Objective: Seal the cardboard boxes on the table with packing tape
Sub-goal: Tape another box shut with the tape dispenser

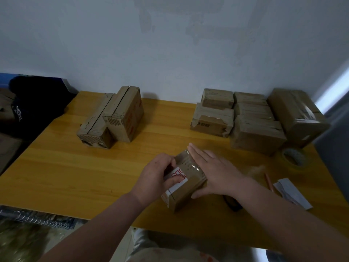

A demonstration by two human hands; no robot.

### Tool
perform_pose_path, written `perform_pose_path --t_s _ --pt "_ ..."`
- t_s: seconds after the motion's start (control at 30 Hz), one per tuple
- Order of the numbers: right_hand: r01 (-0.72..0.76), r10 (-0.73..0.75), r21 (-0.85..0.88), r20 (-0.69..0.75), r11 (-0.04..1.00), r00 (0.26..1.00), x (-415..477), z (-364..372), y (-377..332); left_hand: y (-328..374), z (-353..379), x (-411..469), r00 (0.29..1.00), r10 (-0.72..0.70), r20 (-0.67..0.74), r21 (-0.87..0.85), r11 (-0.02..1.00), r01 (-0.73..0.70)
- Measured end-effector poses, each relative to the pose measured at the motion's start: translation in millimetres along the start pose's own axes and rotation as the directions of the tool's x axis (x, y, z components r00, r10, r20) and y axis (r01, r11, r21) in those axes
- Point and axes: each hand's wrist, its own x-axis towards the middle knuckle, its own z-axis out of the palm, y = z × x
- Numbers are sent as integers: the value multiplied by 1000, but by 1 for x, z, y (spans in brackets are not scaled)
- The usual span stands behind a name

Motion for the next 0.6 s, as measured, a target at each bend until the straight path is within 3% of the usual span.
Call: perform_pose_path --t_s 0.17,0.6 --pt "25 -31 -115 -49 993 998 -3 6 -9 2 4 1 1000 -2 -11 27 1000 2" --pt "60 -60 0 -17 998 998 -12 13 -25 6 8 1 999 -34 -32 29 999 35"
